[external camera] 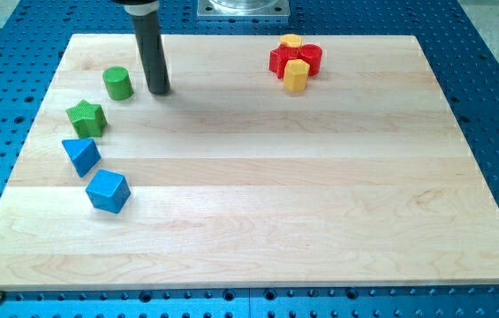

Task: Slide the blue cube to the right of the green circle

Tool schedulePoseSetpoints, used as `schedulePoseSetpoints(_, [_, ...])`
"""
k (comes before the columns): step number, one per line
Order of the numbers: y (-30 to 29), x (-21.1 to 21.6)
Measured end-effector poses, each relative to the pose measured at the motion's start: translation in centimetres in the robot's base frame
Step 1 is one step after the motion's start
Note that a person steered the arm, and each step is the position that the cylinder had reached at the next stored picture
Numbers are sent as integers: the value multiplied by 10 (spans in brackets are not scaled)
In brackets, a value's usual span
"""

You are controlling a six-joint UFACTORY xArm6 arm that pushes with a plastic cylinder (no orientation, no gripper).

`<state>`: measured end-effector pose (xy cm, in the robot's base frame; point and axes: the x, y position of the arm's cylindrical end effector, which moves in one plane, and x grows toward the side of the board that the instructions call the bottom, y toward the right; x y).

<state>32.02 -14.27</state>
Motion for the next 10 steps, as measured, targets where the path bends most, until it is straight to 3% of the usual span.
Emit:
schedulePoseSetpoints(1, [-30,2])
schedulePoseSetpoints(2, [2,23])
schedulePoseSetpoints(3, [90,133])
schedulePoseSetpoints(4, [30,260])
schedulePoseSetpoints(5, [-54,275])
schedulePoseSetpoints(6, [-53,251])
schedulePoseSetpoints(9, [7,74])
schedulePoseSetpoints(10, [16,36])
